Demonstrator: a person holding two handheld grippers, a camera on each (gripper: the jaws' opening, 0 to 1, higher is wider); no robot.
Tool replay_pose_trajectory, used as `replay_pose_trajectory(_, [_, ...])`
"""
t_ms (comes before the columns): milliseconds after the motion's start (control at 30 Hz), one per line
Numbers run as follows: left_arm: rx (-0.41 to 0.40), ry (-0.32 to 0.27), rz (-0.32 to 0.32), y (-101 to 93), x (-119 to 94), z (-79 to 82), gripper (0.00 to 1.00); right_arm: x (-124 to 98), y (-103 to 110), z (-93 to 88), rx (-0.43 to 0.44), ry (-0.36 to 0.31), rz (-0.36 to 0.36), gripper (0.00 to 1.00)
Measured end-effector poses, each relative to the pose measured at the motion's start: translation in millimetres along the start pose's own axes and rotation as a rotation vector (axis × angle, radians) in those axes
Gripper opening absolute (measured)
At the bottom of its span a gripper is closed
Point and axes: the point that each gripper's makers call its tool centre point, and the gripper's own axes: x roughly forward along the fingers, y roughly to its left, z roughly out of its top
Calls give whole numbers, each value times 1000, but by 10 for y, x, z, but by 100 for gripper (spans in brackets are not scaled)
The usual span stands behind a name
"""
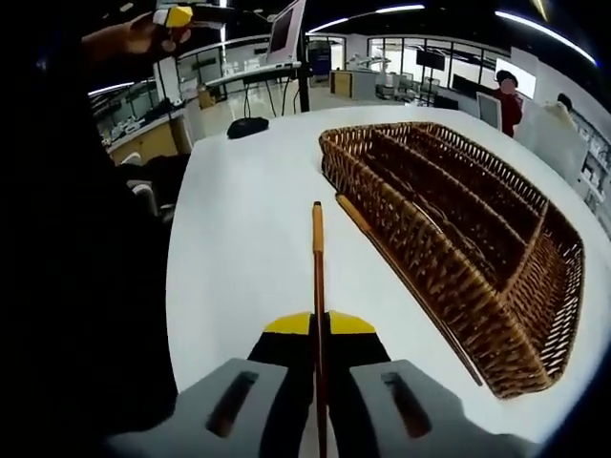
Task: Arrange the knives, forks, and spoons in their matching storage slots by inserting each utensil handle-first until every utensil is classified and aligned in the correct compartment
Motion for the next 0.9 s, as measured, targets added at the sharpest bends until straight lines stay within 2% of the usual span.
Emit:
replay_pose_trajectory(267, [9, -5, -13, -14, 78, 43, 100, -250, -173, 349, 27, -42, -57, 0])
replay_pose_trajectory(567, [19, -26, -29, -78, 163, 167, 100, -512, -373, 679, 65, -60, -124, 0])
replay_pose_trajectory(667, [19, -35, -31, -77, 175, 207, 100, -570, -444, 741, 84, -65, -154, 0])
replay_pose_trajectory(800, [24, -41, -33, -68, 190, 238, 100, -665, -656, 764, 145, -76, -251, 0])
replay_pose_trajectory(900, [27, -41, -32, -53, 199, 257, 100, -749, -799, 751, 230, -95, -305, 0])
